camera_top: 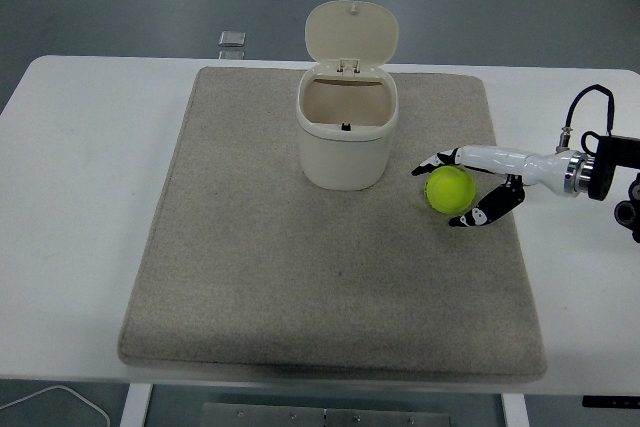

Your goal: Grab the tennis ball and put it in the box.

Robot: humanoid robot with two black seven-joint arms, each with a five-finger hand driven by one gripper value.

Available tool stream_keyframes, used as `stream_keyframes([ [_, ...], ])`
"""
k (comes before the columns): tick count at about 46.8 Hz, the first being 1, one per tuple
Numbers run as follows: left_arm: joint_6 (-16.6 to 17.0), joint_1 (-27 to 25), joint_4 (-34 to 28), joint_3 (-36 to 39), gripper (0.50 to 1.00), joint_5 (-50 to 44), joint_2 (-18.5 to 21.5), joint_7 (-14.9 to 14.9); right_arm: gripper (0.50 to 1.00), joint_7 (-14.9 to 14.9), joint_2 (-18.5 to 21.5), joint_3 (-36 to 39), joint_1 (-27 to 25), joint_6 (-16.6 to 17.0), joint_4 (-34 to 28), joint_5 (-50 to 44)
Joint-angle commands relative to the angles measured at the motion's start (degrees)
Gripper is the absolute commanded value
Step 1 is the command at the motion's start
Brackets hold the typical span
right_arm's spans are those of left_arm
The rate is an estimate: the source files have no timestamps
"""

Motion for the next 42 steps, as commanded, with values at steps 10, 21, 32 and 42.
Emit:
stream_keyframes([
  [10, 0.00, 0.00, 0.00, 0.00, 0.992, -0.07, 0.00, 0.00, 0.832, -0.01, -0.05, -0.14, 0.18, -0.08, -0.20, -0.79],
  [21, 0.00, 0.00, 0.00, 0.00, 0.992, -0.07, 0.00, 0.00, 0.844, 0.08, -0.22, -0.23, 0.35, -0.08, -0.20, -0.79],
  [32, 0.00, 0.00, 0.00, 0.00, 0.992, -0.07, 0.00, 0.00, 0.858, 0.08, -0.49, -0.23, 0.62, -0.08, -0.29, -0.87],
  [42, 0.00, 0.00, 0.00, 0.00, 0.992, 0.02, 0.00, 0.00, 0.854, 0.08, -0.58, -0.23, 0.62, -0.08, -0.29, -0.96],
])
